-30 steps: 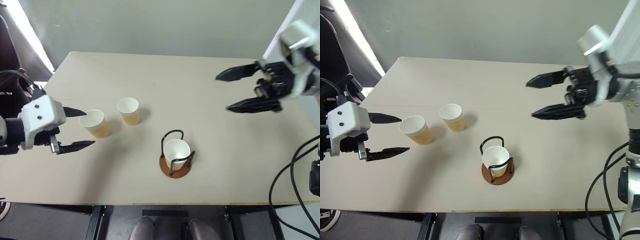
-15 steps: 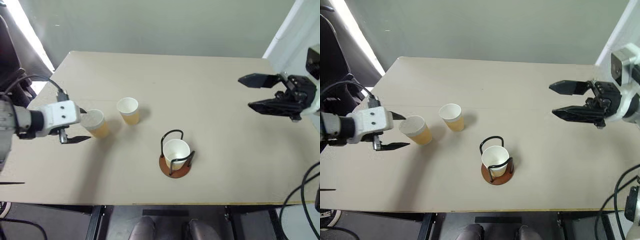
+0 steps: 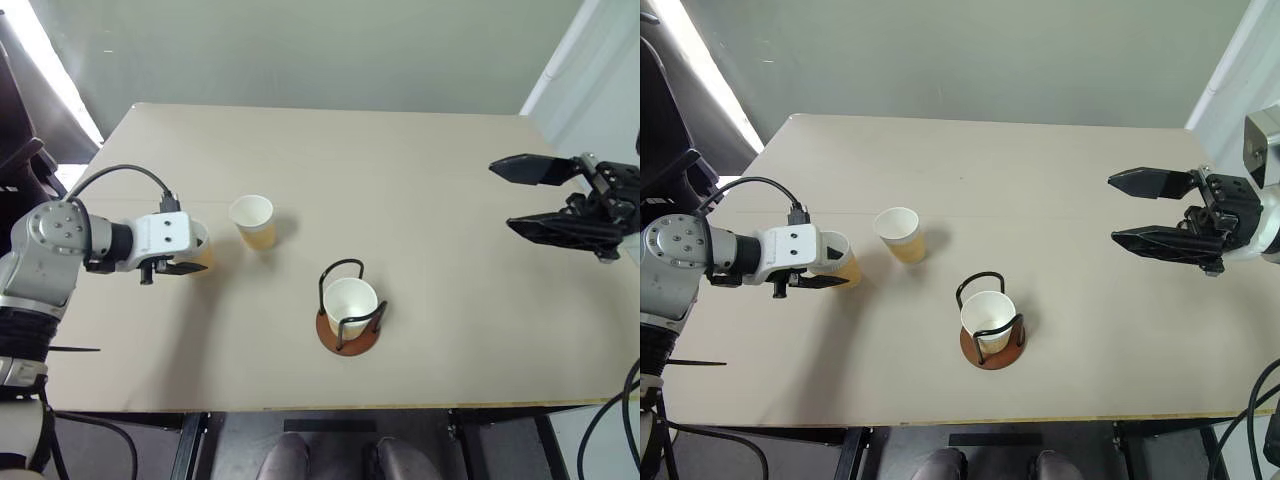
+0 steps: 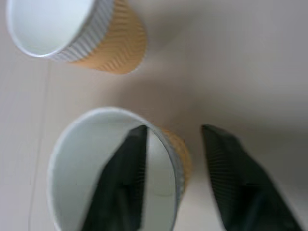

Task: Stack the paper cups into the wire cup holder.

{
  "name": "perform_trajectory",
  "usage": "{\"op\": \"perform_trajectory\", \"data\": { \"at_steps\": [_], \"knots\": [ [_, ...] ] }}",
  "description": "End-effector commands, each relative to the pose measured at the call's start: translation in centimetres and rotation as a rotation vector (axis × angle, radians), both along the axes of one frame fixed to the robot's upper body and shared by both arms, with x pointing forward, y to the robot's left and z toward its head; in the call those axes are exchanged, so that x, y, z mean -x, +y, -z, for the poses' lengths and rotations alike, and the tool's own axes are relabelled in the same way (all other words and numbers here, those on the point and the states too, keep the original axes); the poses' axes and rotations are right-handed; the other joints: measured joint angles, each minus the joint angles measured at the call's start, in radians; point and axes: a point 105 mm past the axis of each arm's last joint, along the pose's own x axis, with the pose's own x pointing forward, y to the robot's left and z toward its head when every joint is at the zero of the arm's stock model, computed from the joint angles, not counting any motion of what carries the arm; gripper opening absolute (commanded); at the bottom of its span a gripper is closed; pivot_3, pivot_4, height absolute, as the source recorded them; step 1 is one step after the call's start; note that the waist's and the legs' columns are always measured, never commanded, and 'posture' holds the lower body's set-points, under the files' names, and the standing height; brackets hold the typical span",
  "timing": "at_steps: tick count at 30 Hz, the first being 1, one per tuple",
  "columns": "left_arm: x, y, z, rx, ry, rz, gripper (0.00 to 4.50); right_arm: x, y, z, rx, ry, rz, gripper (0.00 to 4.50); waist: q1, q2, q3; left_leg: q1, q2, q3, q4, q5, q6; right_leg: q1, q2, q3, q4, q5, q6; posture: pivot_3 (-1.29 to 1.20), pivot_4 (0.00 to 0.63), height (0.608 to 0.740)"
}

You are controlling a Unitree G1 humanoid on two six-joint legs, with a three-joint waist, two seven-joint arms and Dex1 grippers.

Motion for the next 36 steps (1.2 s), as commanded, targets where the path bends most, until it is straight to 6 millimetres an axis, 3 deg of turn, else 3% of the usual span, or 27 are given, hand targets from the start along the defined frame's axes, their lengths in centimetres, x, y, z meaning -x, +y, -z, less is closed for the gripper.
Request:
{"op": "perform_trajectory", "data": {
  "at_steps": [1,2,8,14,20,22,36],
  "knots": [
    [0.2,0.1,-1.2,-0.004,-0.026,0.011,0.3,0.9,0.0,-1.1,0.01,-0.068,-0.003,4.5,0.0,0.0,0.0,0.0,0.0,0.0,0.0,0.0,0.0,0.0,0.0,0.0,0.0,0.0,0.0,0.0,0.15,0.74],
    [0.1,0.1,-1.3,-0.001,-0.028,0.011,0.03,0.9,0.1,-1.1,0.008,-0.068,-0.004,4.5,0.0,0.0,0.0,0.0,0.0,0.0,0.0,0.0,0.0,0.0,0.0,0.0,0.0,0.0,0.0,0.0,0.15,0.74],
    [1.1,-1.5,-3.3,0.064,-0.025,0.088,0.03,1.4,0.4,-0.5,0.048,-0.062,-0.033,4.5,-0.001,0.0,0.0,0.0,0.0,0.0,0.002,0.0,0.001,0.0,0.0,0.0,0.0,0.0,0.001,0.0,0.15,0.74],
    [4.4,-8.5,-10.1,0.297,-0.051,0.426,0.03,2.7,0.8,1.7,0.231,-0.047,-0.076,4.5,0.013,-0.001,0.0,-0.006,-0.001,-0.001,0.007,0.0,0.001,0.0,0.0,-0.002,0.0,0.001,0.002,0.0,0.15,0.74],
    [7.6,-13.9,-13.8,0.357,-0.038,0.76,0.03,3.4,0.7,2.1,0.323,-0.072,-0.075,4.5,0.012,0.0,-0.001,-0.002,-0.003,0.002,0.01,-0.002,0.004,0.004,0.0,-0.001,0.0,0.001,0.004,0.0,0.15,0.74],
    [8.1,-15.4,-13.6,0.333,-0.003,0.847,0.03,3.6,0.7,2.2,0.342,-0.071,-0.071,4.5,0.013,0.0,-0.001,-0.002,-0.003,0.002,0.011,-0.002,0.004,0.005,0.0,-0.001,0.0,0.002,0.004,0.0,0.15,0.74],
    [7.3,-19.5,-9.6,0.166,0.13,1.018,0.03,4.0,0.7,2.3,0.347,-0.079,-0.026,4.5,0.012,0.0,-0.001,0.0,-0.004,0.004,0.012,-0.004,0.008,0.008,-0.002,0.003,-0.002,0.001,0.01,0.0,0.15,0.74]
  ]
}}
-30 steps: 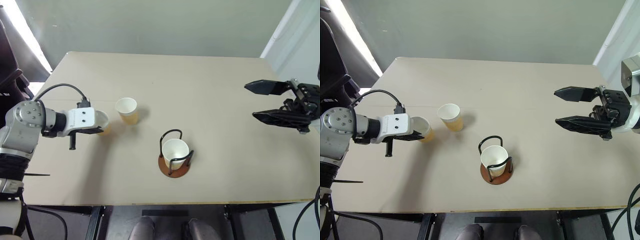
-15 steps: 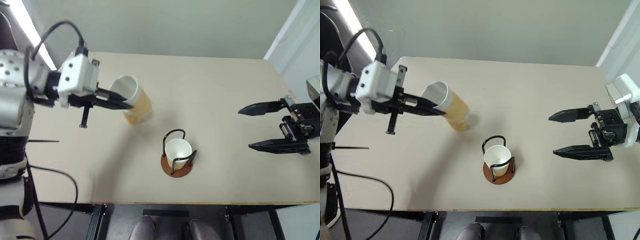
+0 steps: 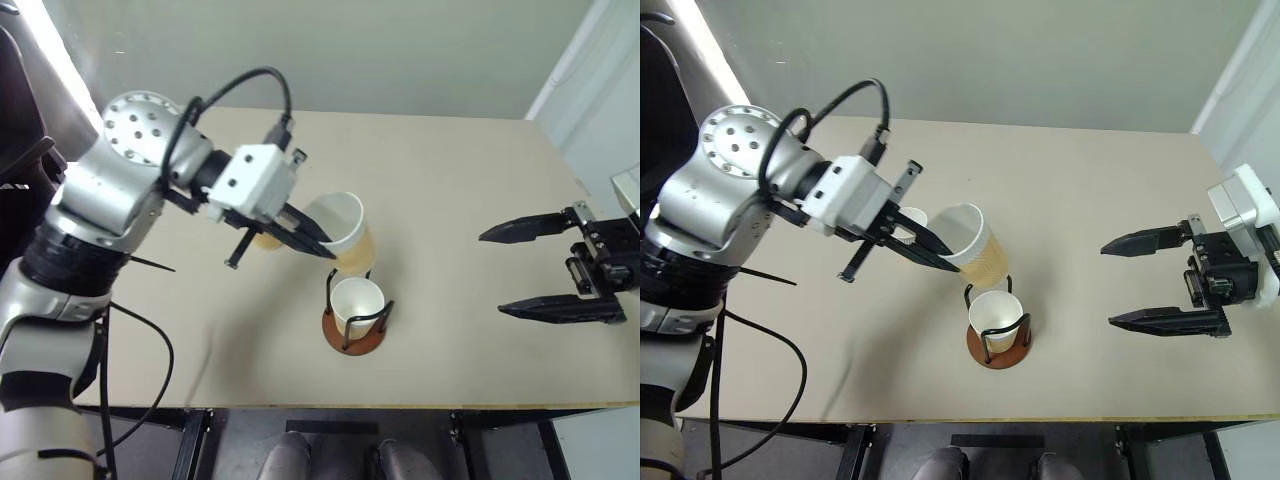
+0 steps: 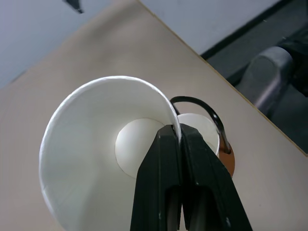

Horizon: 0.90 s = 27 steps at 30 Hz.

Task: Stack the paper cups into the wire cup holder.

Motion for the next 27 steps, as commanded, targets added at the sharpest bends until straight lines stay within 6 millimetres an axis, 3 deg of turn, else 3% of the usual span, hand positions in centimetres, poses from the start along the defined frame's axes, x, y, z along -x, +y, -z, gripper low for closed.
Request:
{"op": "perform_trajectory", "data": {
  "at_steps": [1,6,13,16,20,27],
  "knots": [
    [0.9,-0.7,-0.1,-0.036,-0.017,0.093,0.03,0.6,0.2,-1.1,0.005,-0.064,0.0,4.5,0.0,0.0,0.0,-0.001,0.0,0.0,0.0,0.0,0.0,0.0,0.0,0.0,0.0,0.0,0.0,0.0,0.15,0.74],
    [1.8,-0.9,1.0,-0.096,0.0,0.15,0.03,0.7,0.4,-1.1,0.004,-0.067,0.005,4.5,0.0,0.0,0.0,-0.001,0.0,0.001,0.001,0.0,0.001,0.0,0.0,0.001,-0.001,0.0,0.002,0.0,0.15,0.74],
    [1.0,-1.0,2.8,-0.17,-0.034,0.167,0.03,1.3,-0.7,-4.7,-0.173,-0.12,0.037,4.5,0.002,0.0,0.0,-0.001,-0.001,0.001,0.003,-0.001,0.003,0.0,0.0,0.004,-0.001,0.0,0.004,0.0,0.15,0.74],
    [0.7,-1.1,2.9,-0.174,-0.044,0.165,0.03,1.9,-2.0,-6.0,-0.275,-0.123,0.074,4.5,0.003,0.0,0.0,-0.002,-0.001,0.001,0.005,-0.003,0.005,0.0,0.0,0.005,-0.001,0.0,0.005,0.0,0.15,0.74],
    [0.3,-1.3,2.9,-0.177,-0.055,0.169,0.03,2.6,-4.1,-5.1,-0.278,-0.096,0.183,4.5,0.012,0.0,0.0,-0.003,-0.002,0.0,0.008,-0.004,0.007,0.0,0.0,0.011,-0.002,0.0,0.007,0.0,0.15,0.74],
    [0.3,-1.5,3.3,-0.19,-0.055,0.195,0.03,3.1,-3.7,-3.9,-0.261,-0.071,0.199,4.5,0.005,0.001,0.0,-0.002,-0.003,0.011,0.014,-0.008,0.015,-0.001,0.001,0.021,-0.001,0.001,0.013,0.0,0.15,0.74]
  ]
}}
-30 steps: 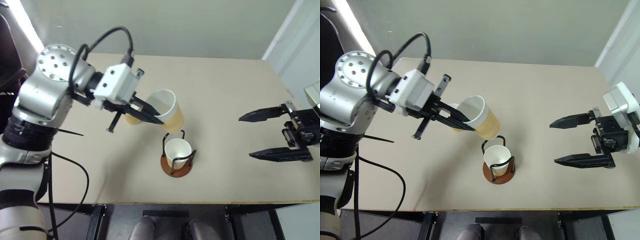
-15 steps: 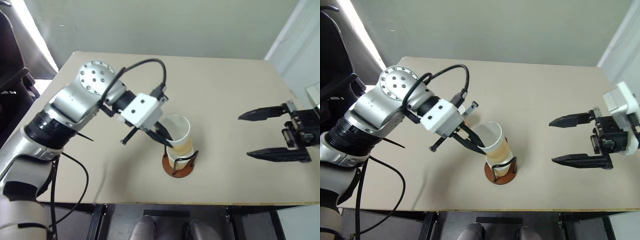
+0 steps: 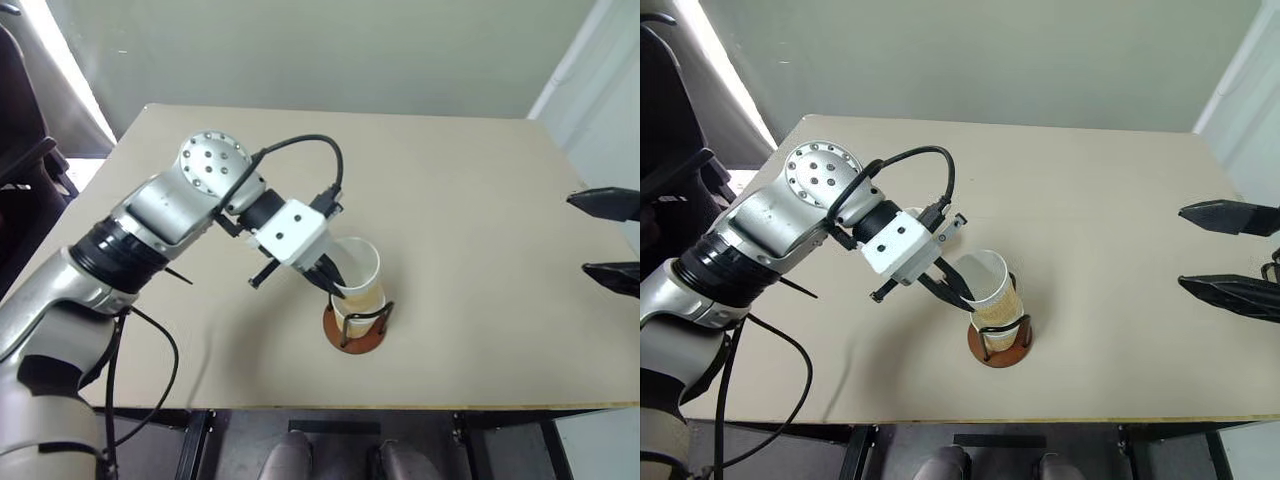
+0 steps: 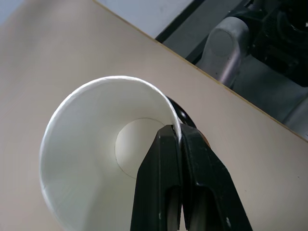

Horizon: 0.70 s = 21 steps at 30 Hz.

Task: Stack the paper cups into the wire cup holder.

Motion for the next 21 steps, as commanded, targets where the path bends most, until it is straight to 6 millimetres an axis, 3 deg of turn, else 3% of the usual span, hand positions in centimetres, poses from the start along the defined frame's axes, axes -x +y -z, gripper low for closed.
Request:
{"op": "perform_trajectory", "data": {
  "at_steps": [1,7,11,16,17,18,21],
  "knots": [
    [0.2,-0.1,-0.7,-0.011,-0.031,0.05,0.03,0.6,0.5,-0.6,0.009,-0.055,-0.006,4.5,-0.003,0.0,0.0,0.0,0.0,0.001,0.001,-0.001,0.002,0.0,0.0,0.001,0.0,0.0,0.001,0.0,0.15,0.74],
    [0.1,-0.4,-0.7,-0.006,-0.035,0.053,0.03,0.4,0.6,-0.6,0.012,-0.059,-0.004,4.5,-0.006,0.0,0.0,0.001,0.0,0.003,0.003,-0.003,0.005,0.0,0.0,0.003,0.0,0.001,0.003,0.0,0.15,0.74],
    [-0.2,-0.6,-0.7,-0.008,-0.041,0.043,1.25,0.2,0.7,-0.5,0.011,-0.057,-0.006,4.5,-0.006,0.0,0.0,0.0,0.0,0.005,0.003,-0.003,0.005,0.0,0.0,0.004,-0.001,0.001,0.003,0.0,0.15,0.74],
    [-0.8,-1.0,-1.3,0.023,-0.078,0.025,3.13,-0.1,0.8,-0.4,0.015,-0.055,-0.01,4.5,-0.006,0.0,0.0,0.0,0.0,0.007,0.003,-0.003,0.006,0.0,-0.001,0.005,-0.001,0.001,0.004,0.0,0.15,0.74],
    [-1.1,-1.1,-1.7,0.037,-0.078,0.002,3.42,-0.2,0.8,-0.4,0.017,-0.055,-0.01,4.5,-0.006,0.0,0.0,0.0,0.0,0.007,0.003,-0.003,0.006,0.0,-0.001,0.005,-0.001,0.001,0.004,0.0,0.15,0.74],
    [-1.7,-1.2,-2.9,0.083,-0.093,-0.03,3.42,-0.4,0.8,-0.4,0.017,-0.056,-0.01,4.5,-0.006,0.0,0.0,0.0,0.0,0.007,0.003,-0.003,0.006,0.0,-0.001,0.006,-0.001,0.001,0.005,0.0,0.15,0.74],
    [-4.4,-0.5,-8.1,0.3,-0.139,-0.236,3.42,-0.9,0.7,-0.3,0.024,-0.057,-0.013,4.5,-0.006,-0.001,0.0,0.0,0.0,0.008,0.004,-0.004,0.006,0.0,-0.001,0.006,0.0,0.001,0.005,0.0,0.15,0.74]
  ]
}}
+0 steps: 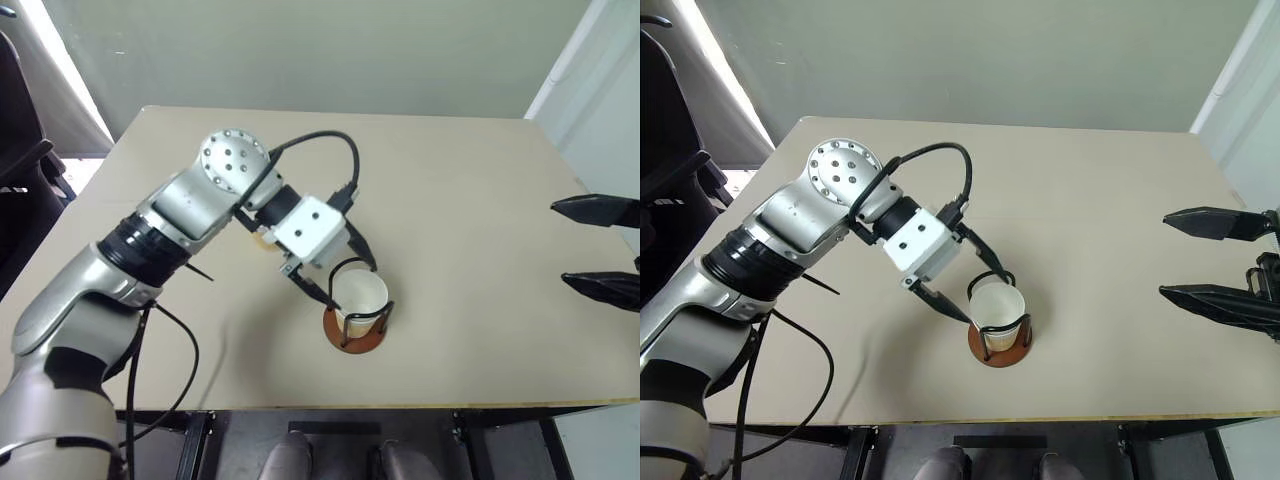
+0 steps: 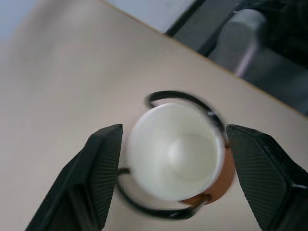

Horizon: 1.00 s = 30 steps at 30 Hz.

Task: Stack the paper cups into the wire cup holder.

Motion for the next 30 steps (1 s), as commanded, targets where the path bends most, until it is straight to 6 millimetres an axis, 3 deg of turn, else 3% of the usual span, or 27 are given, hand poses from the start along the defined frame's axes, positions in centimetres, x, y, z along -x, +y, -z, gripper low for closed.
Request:
{"op": "perform_trajectory", "data": {
  "at_steps": [1,4,8,11,16,20,30],
  "knots": [
    [-2.6,2.6,-6.9,0.212,-0.097,-0.226,3.42,-0.4,-0.1,-0.4,0.015,-0.03,-0.004,4.5,-0.001,0.0,0.0,-0.001,0.0,0.0,0.0,0.0,0.0,0.0,0.0,0.0,0.0,0.0,0.0,0.0,0.15,0.74],
    [-4.1,7.1,-7.2,0.191,-0.111,-0.402,3.42,-0.7,-0.1,-0.3,0.015,-0.029,-0.01,4.5,-0.014,0.004,-0.002,-0.001,0.001,0.0,-0.002,-0.001,0.002,-0.003,0.0,0.005,-0.001,0.0,0.0,0.0,0.15,0.74],
    [-5.6,13.3,-4.3,0.079,-0.098,-0.642,3.42,-1.0,0.0,-0.1,0.015,-0.026,-0.022,4.5,-0.022,0.007,-0.003,0.003,-0.001,0.004,-0.003,-0.002,0.004,-0.004,0.001,0.015,-0.001,-0.002,0.004,0.0,0.15,0.74],
    [-5.7,15.5,-2.3,0.025,-0.04,-0.718,3.42,-1.2,0.2,-0.1,0.017,-0.023,-0.036,4.5,-0.021,0.006,-0.002,0.001,-0.001,0.005,-0.002,-0.003,0.005,-0.007,0.001,0.017,0.0,-0.002,0.006,0.0,0.15,0.74],
    [-7.5,17.4,0.3,-0.035,-0.034,-0.836,3.42,-1.5,0.4,-0.2,0.021,-0.029,-0.044,4.5,-0.008,0.005,-0.002,-0.003,-0.002,0.003,0.002,-0.003,0.006,-0.009,-0.001,0.017,0.0,0.002,0.008,0.0,0.15,0.74],
    [-8.9,16.6,1.1,0.026,0.006,-0.858,3.42,-1.5,0.5,-0.3,0.022,-0.033,-0.042,4.5,-0.007,0.005,-0.002,-0.002,-0.002,0.003,0.004,-0.005,0.009,-0.008,-0.001,0.017,0.001,0.002,0.008,0.0,0.15,0.74],
    [-10.0,15.7,4.4,-0.031,0.059,-0.864,3.42,-0.9,0.4,-0.6,0.028,-0.049,-0.011,4.5,-0.015,0.005,-0.002,-0.006,-0.002,0.007,0.007,-0.005,0.009,-0.012,0.0,0.02,0.0,0.002,0.009,0.0,0.15,0.74]
  ]
}}
